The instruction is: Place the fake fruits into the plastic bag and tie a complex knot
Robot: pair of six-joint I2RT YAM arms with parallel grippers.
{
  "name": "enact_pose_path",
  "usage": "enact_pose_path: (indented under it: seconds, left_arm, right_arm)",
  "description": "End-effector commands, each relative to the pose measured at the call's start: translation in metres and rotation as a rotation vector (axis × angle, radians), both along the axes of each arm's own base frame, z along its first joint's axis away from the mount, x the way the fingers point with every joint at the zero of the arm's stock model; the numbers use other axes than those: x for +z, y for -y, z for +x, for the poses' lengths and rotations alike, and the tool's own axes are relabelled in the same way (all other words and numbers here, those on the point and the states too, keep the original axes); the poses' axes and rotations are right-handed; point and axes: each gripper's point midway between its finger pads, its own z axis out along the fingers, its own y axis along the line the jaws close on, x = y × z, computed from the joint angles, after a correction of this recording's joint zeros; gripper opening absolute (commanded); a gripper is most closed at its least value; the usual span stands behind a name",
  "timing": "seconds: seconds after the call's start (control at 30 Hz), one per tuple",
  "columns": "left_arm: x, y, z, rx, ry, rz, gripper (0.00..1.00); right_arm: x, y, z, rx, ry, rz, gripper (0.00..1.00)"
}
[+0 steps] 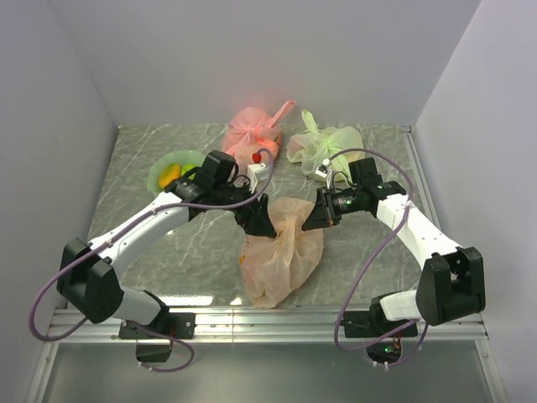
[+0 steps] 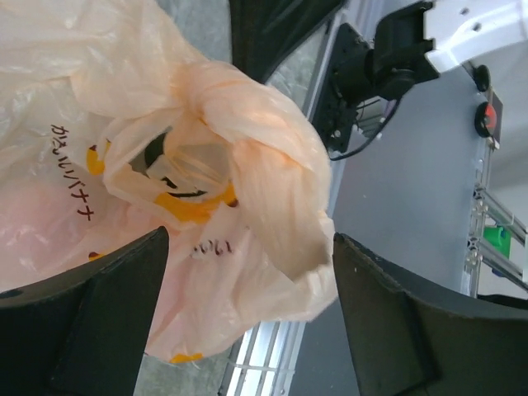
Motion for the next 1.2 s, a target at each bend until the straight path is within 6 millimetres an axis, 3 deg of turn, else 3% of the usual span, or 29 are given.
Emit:
enact_pose_path:
  seconds: [0.0,0.07,0.17,0.2,0.3,0.4,0.43,0.47,0.6,0.63,0.77,0.9,1.03,1.07,1.1,1.13,1.17]
  left_arm:
    - [0.004,0.008,0.009,0.015,0.034,0.032,0.84]
    - [-0.002,0.014,0.01,0.002,0.022,0.048,0.78]
    - [-0.009,0.017,0.012,0.001,0.0,0.053,0.58]
    - [-0.007,0.017,0.011,-0.012,-0.005,0.039,0.39]
    - [-0.014,0.011,0.01,0.0,-0.033,0.051,0.0]
    - [-0.03,-0.015,0.023,0.124,-0.084,0.088,0.0]
    - [-0.031,-0.032,0.041,0.218,-0.064,0.1,0.0]
    - [-0.041,-0.044,0.045,0.274,-0.084,0.121,0.0]
    - [-0.049,-0.094,0.077,0.517,-0.005,0.187,0.0]
    - [-0.048,-0.11,0.086,0.591,0.019,0.209,0.0]
    - [-0.067,-0.138,0.08,0.638,0.005,0.292,0.0]
    - [-0.081,-0.154,0.079,0.669,0.019,0.335,0.0]
    - [-0.068,-0.136,0.075,0.556,0.047,0.243,0.0]
    - [-0.064,-0.131,0.075,0.529,0.047,0.221,0.0]
    - [-0.06,-0.124,0.071,0.493,0.035,0.19,0.05]
    - [-0.056,-0.119,0.073,0.474,0.037,0.179,0.11]
    - [-0.054,-0.117,0.073,0.46,0.032,0.176,0.26]
  right_arm:
    - [0.023,-0.004,0.006,0.011,0.094,0.015,0.0]
    - [0.025,-0.004,0.007,0.011,0.103,0.013,0.0]
    - [0.026,-0.002,0.006,0.017,0.114,0.008,0.0]
    - [0.025,-0.001,0.004,0.021,0.114,0.002,0.0]
    - [0.021,0.011,0.01,-0.016,0.126,-0.035,0.0]
    - [0.018,0.03,0.017,-0.073,0.131,-0.072,0.0]
    - [0.018,0.034,0.018,-0.087,0.133,-0.078,0.0]
    - [0.015,0.041,0.016,-0.09,0.137,-0.097,0.0]
    - [0.006,0.07,0.02,-0.147,0.136,-0.157,0.0]
    - [0.003,0.084,0.024,-0.192,0.133,-0.172,0.0]
    - [-0.015,0.124,0.025,-0.24,0.134,-0.263,0.0]
    - [-0.022,0.144,0.031,-0.267,0.139,-0.304,0.0]
    - [-0.015,0.126,0.031,-0.218,0.111,-0.222,0.0]
    - [-0.011,0.12,0.031,-0.22,0.085,-0.195,0.02]
    - [-0.006,0.114,0.033,-0.221,0.079,-0.174,0.28]
    - [0.0,0.109,0.036,-0.232,0.091,-0.159,0.4]
    - [0.008,0.106,0.047,-0.273,0.108,-0.148,0.52]
